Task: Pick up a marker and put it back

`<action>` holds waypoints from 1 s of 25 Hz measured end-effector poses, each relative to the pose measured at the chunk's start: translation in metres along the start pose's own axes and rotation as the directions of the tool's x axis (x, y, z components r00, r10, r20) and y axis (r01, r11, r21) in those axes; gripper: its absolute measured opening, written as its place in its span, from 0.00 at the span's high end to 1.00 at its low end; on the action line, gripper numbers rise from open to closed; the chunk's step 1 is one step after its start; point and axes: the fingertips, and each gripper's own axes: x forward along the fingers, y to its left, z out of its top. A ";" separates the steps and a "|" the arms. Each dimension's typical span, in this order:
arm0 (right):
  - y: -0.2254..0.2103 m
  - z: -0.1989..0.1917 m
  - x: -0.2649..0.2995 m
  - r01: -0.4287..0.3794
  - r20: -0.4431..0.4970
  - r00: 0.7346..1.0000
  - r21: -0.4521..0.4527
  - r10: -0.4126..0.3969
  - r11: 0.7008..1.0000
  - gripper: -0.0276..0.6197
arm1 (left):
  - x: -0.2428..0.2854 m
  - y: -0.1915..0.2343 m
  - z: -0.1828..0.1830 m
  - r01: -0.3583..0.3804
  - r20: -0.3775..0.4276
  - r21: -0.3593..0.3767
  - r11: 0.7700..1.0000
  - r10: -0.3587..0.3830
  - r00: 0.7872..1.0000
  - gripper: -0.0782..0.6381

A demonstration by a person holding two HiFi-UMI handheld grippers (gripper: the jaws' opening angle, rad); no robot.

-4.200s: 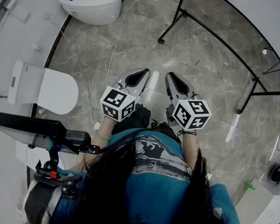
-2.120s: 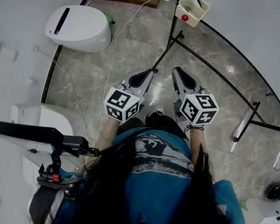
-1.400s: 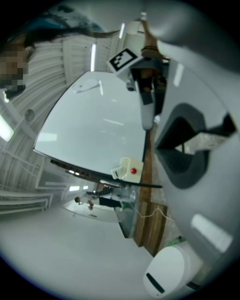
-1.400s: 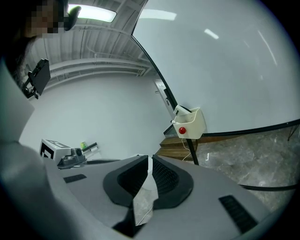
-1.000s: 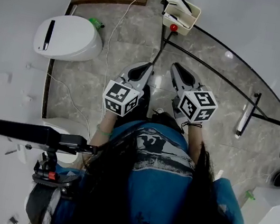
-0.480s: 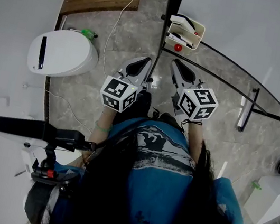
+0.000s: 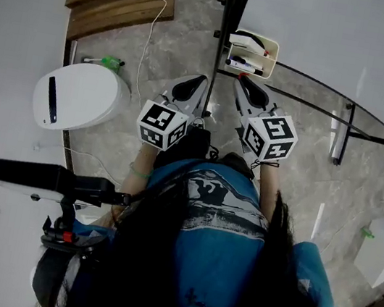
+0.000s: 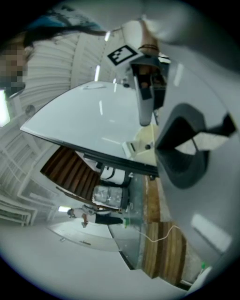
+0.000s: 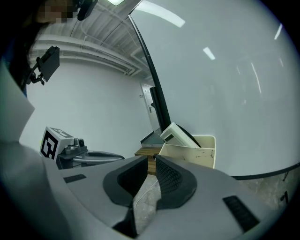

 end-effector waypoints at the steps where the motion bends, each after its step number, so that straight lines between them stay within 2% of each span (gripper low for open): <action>1: -0.001 0.001 0.004 0.009 -0.004 1.000 -0.012 -0.009 1.000 0.90 | 0.003 0.004 0.001 0.011 -0.004 0.002 1.000 -0.011 1.000 0.89; 7: -0.004 0.007 0.025 0.081 -0.036 0.996 -0.127 -0.086 0.989 0.88 | 0.011 0.018 0.004 0.062 -0.017 0.009 0.998 -0.061 0.998 0.89; 9: -0.004 0.009 0.032 0.095 -0.056 0.993 -0.186 -0.108 0.978 0.77 | 0.012 0.022 0.003 0.071 -0.019 0.007 0.997 -0.071 0.997 0.89; 11: -0.004 0.005 0.041 0.101 -0.095 0.987 -0.246 -0.128 0.964 0.73 | 0.012 0.027 0.001 0.076 -0.022 0.003 0.997 -0.076 0.997 0.89; 15: -0.006 -0.006 0.057 0.113 -0.165 0.970 -0.349 -0.180 0.930 0.70 | 0.009 0.037 0.000 0.076 -0.018 -0.010 0.997 -0.076 0.997 0.89; 25: -0.020 -0.020 0.070 0.178 -0.253 0.909 -0.485 -0.332 0.856 0.70 | 0.005 0.045 0.001 0.076 -0.008 -0.026 0.997 -0.076 0.997 0.89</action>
